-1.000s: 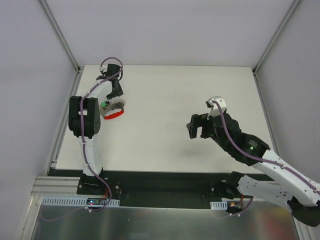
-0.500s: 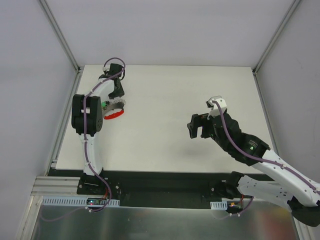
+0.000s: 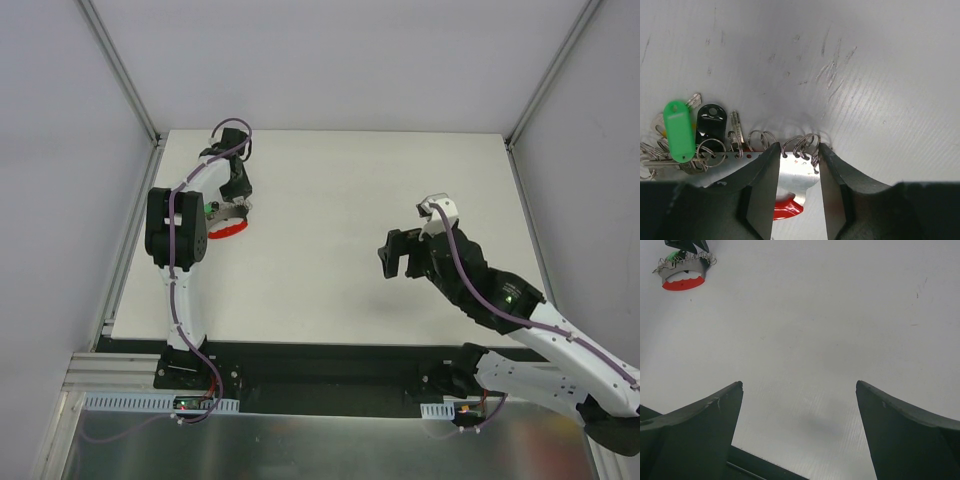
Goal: Remove the keys from the keyring
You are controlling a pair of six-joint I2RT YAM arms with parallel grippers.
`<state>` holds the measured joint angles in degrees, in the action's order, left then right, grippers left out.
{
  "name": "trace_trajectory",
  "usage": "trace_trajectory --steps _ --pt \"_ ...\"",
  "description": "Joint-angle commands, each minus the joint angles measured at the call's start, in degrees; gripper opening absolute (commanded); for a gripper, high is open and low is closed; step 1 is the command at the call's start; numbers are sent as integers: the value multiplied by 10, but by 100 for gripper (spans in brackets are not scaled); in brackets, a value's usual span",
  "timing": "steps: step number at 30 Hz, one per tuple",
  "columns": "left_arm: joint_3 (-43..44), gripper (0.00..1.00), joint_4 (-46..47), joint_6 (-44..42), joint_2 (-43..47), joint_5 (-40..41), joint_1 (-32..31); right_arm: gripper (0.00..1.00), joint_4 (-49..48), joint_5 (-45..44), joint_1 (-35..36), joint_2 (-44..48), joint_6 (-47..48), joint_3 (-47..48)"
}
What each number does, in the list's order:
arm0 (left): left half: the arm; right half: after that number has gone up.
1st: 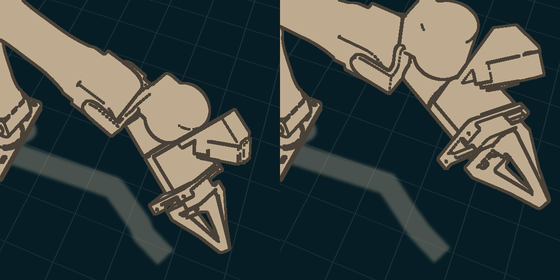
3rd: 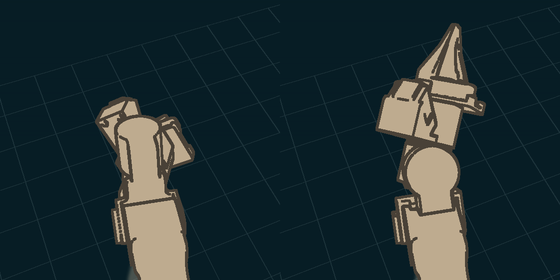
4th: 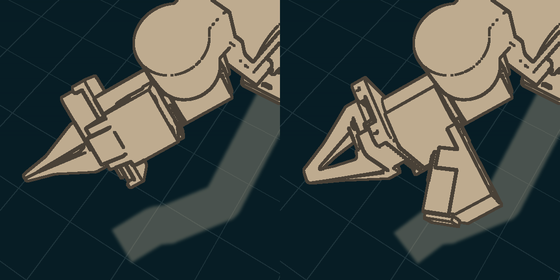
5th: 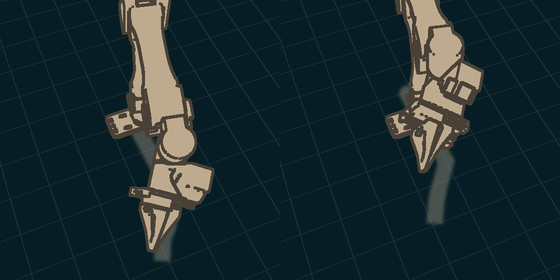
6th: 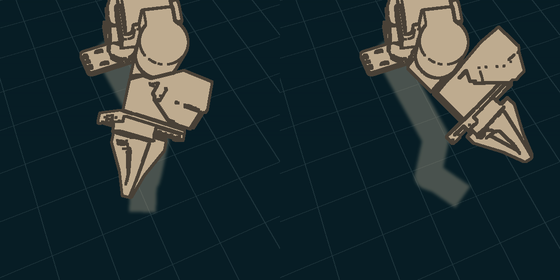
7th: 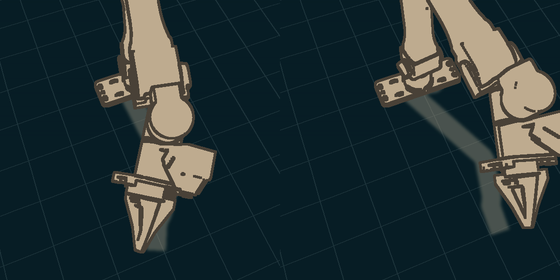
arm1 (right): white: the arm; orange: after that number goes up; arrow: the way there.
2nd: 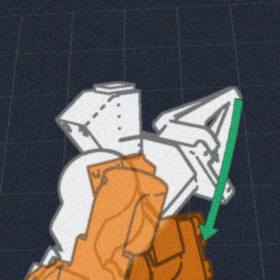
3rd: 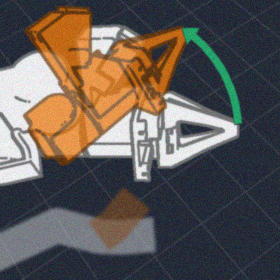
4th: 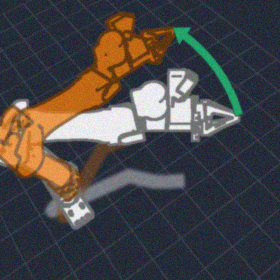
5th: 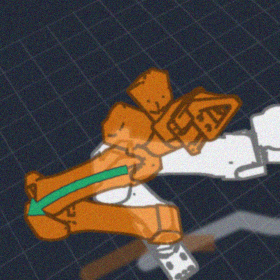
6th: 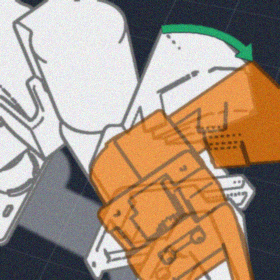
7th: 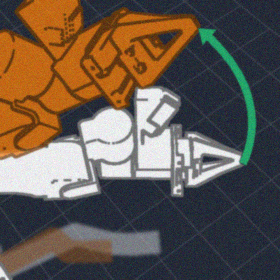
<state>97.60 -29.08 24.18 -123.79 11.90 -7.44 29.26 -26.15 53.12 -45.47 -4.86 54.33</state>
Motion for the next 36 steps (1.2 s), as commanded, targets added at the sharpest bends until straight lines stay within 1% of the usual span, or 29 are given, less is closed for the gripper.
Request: trace_trajectory --steps 1,2,4,6,7,9,10,11,12,14,17,21,22,24,26,27,29,31,32,33,34,35,36 --pt "26 35 -21 3 -15 -31 1 99 3 -14 1 13 1 17" --pt "28 34 -22 -1 -15 -38 1 99 2 -14 1 15 1 17" --pt "32 26 -22 -15 -19 -60 1 99 4 -12 1 17 -3 17" --pt "32 23 -21 -23 -19 -77 0 99 7 -10 1 18 -8 19" --pt "29 18 -22 -30 -18 -96 -1 99 8 -7 1 18 -12 23" --pt "18 13 -22 -35 -12 -105 -5 99 9 -6 1 18 -14 24" --pt "13 9 -24 -37 -8 -108 -6 99 9 -5 1 17 -16 25" --pt "8 1 -24 -40 1 -110 -8 99 10 -6 1 15 -16 26" --pt "-2 0 -23 -44 7 -112 -13 99 10 -7 1 14 -16 27" --pt "-14 0 -22 -51 31 -118 -20 99 11 -17 1 7 -14 29" --pt "-36 0 -22 -67 70 -118 -47 99 12 -28 1 -3 -14 31" --pt "-75 0 -13 -89 115 -137 -103 99 14 -25 1 -20 -22 27" --pt "-84 0 -12 -87 122 -136 -130 99 15 -25 1 -22 -25 26" --pt "-119 0 4 -71 147 -147 -156 99 17 -30 1 -25 -40 22" --pt "-145 0 21 -63 172 -159 -194 98 20 -29 1 -25 -52 18" --pt "-174 0 29 -56 181 -166 -208 97 21 -25 1 -24 -62 11" --pt "-203 0 54 -44 211 -167 -235 97 25 -21 1 -20 -74 4" --pt "-243 0 74 -14 233 -153 -238 97 29 -15 1 -9 -93 -8" --pt "-251 1 74 -6 251 -134 -236 96 31 -14 2 -2 -97 -13" --pt "-259 7 74 1 259 -122 -233 96 33 -12 1 4 -103 -17" --pt "-261 17 74 -1 266 -66 -231 96 32 -12 1 10 -111 -25" --pt "-261 37 73 -3 274 -43 -224 96 32 -13 2 22 -115 -28" --pt "-257 41 73 -12 276 -25 -218 96 32 -16 1 29 -117 -32"
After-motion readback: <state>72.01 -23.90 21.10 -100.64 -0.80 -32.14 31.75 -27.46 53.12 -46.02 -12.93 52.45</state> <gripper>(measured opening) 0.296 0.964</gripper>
